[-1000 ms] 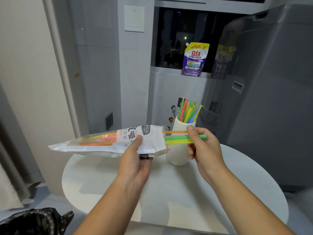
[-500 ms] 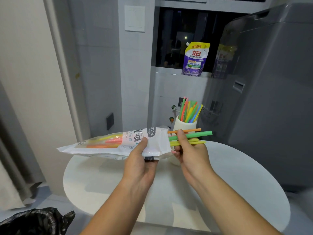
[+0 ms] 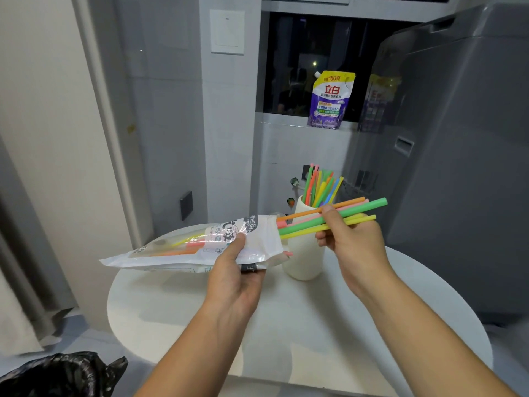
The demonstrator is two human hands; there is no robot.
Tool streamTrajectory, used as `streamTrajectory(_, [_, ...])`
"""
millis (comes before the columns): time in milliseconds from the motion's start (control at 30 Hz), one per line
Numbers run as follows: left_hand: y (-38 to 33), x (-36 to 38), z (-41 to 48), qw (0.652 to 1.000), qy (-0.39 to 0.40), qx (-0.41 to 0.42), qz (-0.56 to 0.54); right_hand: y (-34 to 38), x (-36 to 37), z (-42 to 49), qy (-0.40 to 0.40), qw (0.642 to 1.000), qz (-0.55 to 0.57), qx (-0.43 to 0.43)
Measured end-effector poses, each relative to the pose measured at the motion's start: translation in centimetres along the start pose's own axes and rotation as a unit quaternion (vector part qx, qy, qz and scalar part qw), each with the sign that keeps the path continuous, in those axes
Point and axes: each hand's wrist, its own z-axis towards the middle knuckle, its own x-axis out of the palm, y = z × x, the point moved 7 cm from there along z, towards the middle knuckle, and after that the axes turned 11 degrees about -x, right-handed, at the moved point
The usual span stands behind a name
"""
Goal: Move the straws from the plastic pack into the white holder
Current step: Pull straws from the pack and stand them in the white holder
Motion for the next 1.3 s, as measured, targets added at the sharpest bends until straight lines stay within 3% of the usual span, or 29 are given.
streamTrajectory(567, [-1.5, -0.6, 0.7, 0.999, -0.023, 0.030, -0.020, 1.8, -2.9, 1.8, -0.013, 1.000, -0.008, -0.019])
streamTrajectory(1300, [-2.1, -1.3, 0.8, 0.999, -0.036, 0.033, -0.009, 6.4, -8.2, 3.6, -0.100, 0.992, -0.046, -0.060])
